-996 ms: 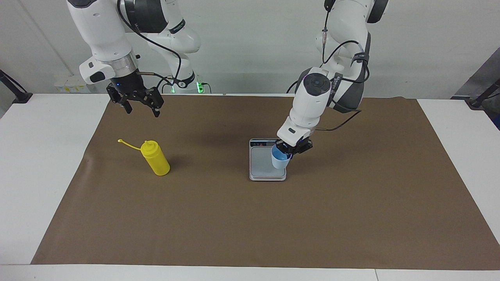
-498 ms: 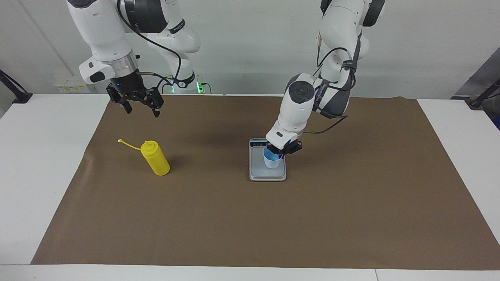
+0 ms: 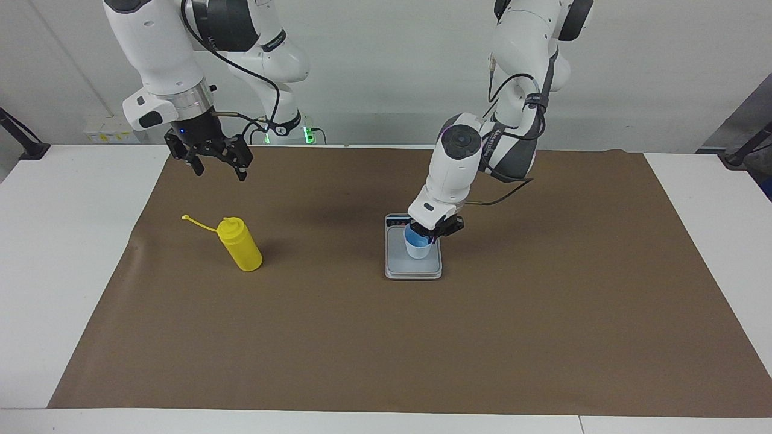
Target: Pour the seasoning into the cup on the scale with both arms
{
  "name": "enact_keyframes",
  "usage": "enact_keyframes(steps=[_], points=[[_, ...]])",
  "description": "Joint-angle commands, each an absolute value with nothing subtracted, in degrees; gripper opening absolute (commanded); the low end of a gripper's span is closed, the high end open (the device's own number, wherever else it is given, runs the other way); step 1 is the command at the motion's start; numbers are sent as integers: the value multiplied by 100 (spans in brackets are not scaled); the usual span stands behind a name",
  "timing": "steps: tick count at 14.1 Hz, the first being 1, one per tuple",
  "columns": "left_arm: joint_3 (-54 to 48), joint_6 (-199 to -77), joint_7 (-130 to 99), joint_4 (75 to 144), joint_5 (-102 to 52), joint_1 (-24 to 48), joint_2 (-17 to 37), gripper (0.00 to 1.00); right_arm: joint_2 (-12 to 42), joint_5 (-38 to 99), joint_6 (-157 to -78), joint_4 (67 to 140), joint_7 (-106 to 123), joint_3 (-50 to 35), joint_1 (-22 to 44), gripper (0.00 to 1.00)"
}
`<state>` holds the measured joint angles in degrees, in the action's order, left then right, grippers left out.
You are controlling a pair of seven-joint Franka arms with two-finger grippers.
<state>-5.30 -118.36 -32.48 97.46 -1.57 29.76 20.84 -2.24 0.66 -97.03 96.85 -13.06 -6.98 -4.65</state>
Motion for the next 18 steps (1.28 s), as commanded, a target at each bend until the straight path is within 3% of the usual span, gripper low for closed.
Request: enact_keyframes(steps=[1, 3, 4, 5, 6, 10, 18], points=[[-457, -11988, -3357, 9949, -88, 3059, 1951, 0, -325, 79, -9835, 9835, -1292, -738, -519, 100], [-457, -11980, -3340, 9949, -88, 3059, 1960, 0, -325, 79, -9835, 9835, -1301, -738, -519, 100], [-457, -11988, -3331, 9949, -88, 3050, 1951, 20, -325, 79, -9835, 9844, -1301, -738, -519, 100], [-457, -11988, -3305, 9958, -88, 3059, 1951, 72, -325, 79, -9835, 9844, -1292, -738, -519, 100], [-457, -11980, -3296, 9967, -79, 3059, 1951, 100, -334, 79, -9835, 9844, -1301, -738, -519, 100], [-431, -11892, -3287, 9879, -35, 2998, 1908, 100, -325, 79, -9835, 9844, -1301, -738, -519, 100], [-387, -11593, -2199, 9870, 202, 2067, 1055, 100, -325, 79, -9826, 9835, -1301, -738, -554, 100]])
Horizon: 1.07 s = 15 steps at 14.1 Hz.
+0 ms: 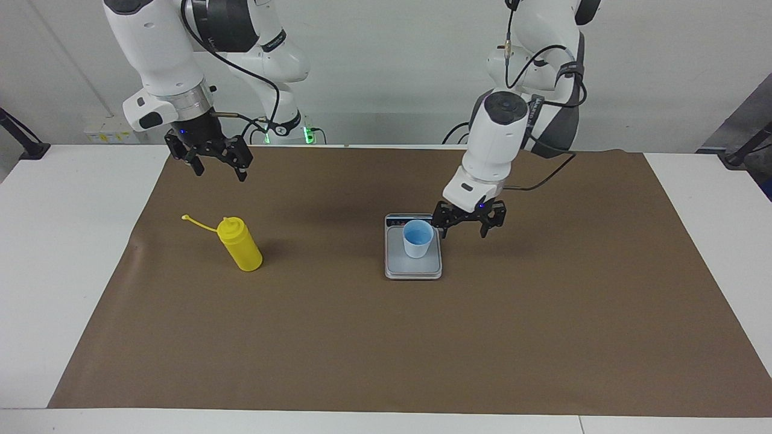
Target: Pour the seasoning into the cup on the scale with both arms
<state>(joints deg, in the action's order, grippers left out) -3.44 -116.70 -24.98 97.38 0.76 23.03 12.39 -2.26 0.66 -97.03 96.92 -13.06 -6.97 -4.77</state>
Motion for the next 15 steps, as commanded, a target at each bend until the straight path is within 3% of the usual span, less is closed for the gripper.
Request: enact_keyframes(steps=[1, 11, 15], points=[[-387, -11558, -1962, 9879, 202, 1935, 968, 100, -325, 79, -9826, 9818, -1301, -738, -562, 100], [-387, -10328, 490, 9888, 141, 485, 45, 100, -325, 79, -9817, 9826, -932, -729, -589, 100], [-343, -9933, 650, 9765, 97, 273, -158, 100, -334, 88, -9809, 9852, -407, -694, -702, 100]])
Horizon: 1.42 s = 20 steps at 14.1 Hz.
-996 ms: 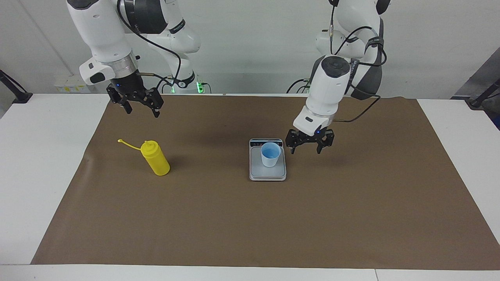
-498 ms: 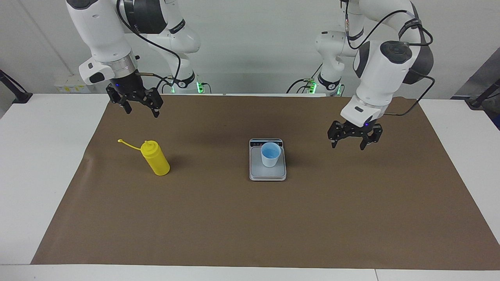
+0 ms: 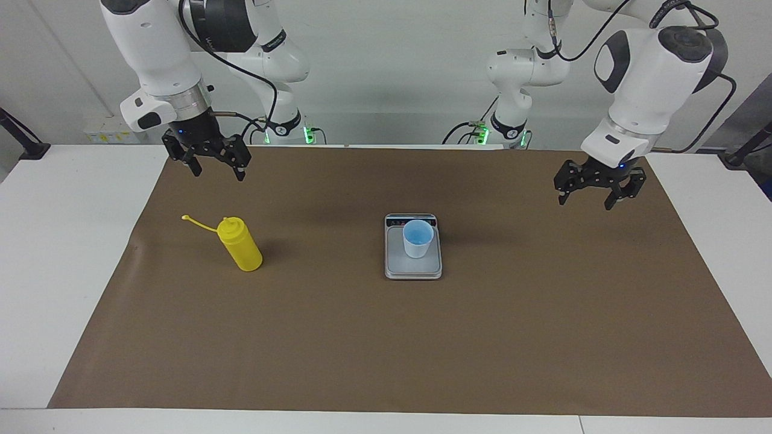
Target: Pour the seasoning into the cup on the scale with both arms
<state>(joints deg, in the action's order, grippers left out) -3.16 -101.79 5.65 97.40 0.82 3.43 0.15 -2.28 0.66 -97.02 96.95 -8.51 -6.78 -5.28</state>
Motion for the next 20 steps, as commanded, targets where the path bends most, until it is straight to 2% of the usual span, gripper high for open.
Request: enact_keyframes(steps=[1, 4, 15, 18, 20], points=[[-334, -9697, 650, 9599, 97, 264, -158, 100, -334, 97, -9809, 9896, -143, -694, -773, 100], [-334, -9325, 668, 9116, -43, 150, -106, 100, -387, 132, -9974, 10089, 770, -686, -966, 100], [-352, -8999, 668, 8903, -167, 132, -175, 100, -668, 1870, -11793, 12021, 5199, -659, -2346, 100], [-316, -9132, 607, 9158, -167, 141, -334, 100, -546, 2861, -12181, 12549, 6813, -659, -2723, 100], [-325, -9106, 606, 9158, -167, 149, -343, 100, -230, 3749, -12470, 12787, 8220, -659, -3022, 100]])
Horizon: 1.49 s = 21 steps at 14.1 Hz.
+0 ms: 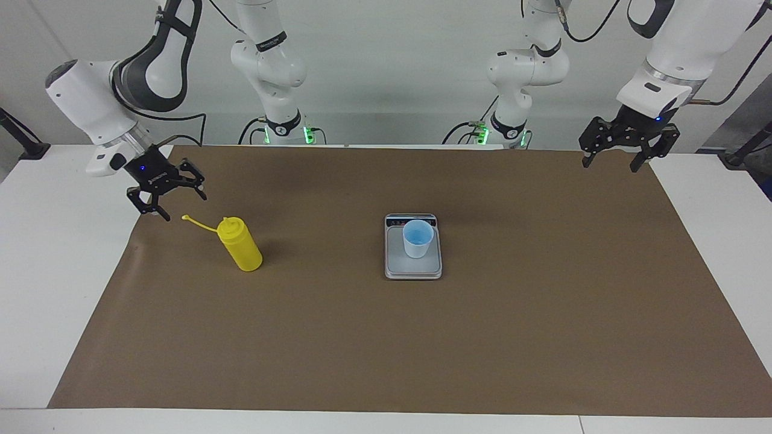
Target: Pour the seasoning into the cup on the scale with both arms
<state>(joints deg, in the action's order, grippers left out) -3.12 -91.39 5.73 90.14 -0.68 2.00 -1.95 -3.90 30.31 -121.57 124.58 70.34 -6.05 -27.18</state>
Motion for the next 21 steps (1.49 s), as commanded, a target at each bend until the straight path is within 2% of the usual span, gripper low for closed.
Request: enact_keyframes(steps=[1, 5, 13, 18, 21], points=[[-325, -9105, 606, 9158, -167, 149, -343, 100, -124, 4118, -12533, 12884, 8740, -659, -3084, 100], [-316, -9105, 606, 9158, -167, 141, -343, 100, 149, 5525, -12542, 13218, 10218, -659, -3164, 100], [-308, -9053, 606, 9158, -167, 114, -343, 100, 764, 6977, -12235, 13289, 12145, -677, -3007, 100], [-308, -9053, 606, 9158, -167, 114, -343, 100, 800, 7487, -12182, 13271, 12181, -685, -2637, 100], [-308, -9053, 606, 9158, -167, 114, -343, 100, 1238, 8075, -11901, 13210, 12821, -677, -2628, 100]])
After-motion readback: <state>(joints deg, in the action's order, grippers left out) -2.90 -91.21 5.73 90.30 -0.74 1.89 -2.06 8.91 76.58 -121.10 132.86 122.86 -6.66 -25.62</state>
